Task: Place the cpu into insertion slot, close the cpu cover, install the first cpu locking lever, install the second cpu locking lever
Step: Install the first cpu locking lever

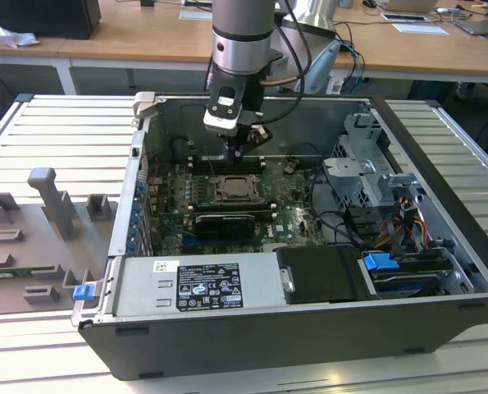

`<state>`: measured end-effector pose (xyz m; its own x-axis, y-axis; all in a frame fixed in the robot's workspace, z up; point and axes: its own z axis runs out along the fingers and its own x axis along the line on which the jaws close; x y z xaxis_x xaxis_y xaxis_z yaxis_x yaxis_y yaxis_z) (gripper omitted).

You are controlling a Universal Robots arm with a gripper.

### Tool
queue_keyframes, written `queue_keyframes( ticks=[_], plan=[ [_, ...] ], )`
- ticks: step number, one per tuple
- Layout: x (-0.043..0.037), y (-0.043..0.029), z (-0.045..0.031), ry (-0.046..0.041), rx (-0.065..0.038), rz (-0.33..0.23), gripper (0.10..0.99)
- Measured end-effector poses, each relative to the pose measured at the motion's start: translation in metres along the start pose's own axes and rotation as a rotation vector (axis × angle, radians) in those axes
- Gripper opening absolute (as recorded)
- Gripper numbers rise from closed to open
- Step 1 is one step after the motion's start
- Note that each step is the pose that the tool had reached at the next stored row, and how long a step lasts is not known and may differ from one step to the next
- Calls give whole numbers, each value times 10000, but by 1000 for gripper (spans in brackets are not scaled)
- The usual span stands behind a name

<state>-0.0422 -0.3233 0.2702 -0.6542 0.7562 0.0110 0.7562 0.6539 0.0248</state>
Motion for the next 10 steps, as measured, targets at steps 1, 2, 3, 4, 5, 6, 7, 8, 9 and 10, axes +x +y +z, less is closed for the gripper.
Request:
queue_keyframes(
  ticks=[1, 2, 3, 4, 5, 6, 7, 8, 9, 10],
  plan=[
    [0, 0, 0, 4, 2, -163, 106],
    [0, 0, 0, 8, 4, -316, 106],
    [0, 0, 0, 13, 7, -518, 106],
    [0, 0, 0, 15, 7, -608, 106],
    [0, 0, 0, 17, 8, -705, 106],
    [0, 0, 0, 19, 9, -780, 106],
    [0, 0, 0, 21, 10, -867, 106],
    [0, 0, 0, 23, 11, -934, 106],
    [0, 0, 1, 25, 11, -991, 106],
    [0, 0, 1, 28, 13, -1135, 106]
  ],
)
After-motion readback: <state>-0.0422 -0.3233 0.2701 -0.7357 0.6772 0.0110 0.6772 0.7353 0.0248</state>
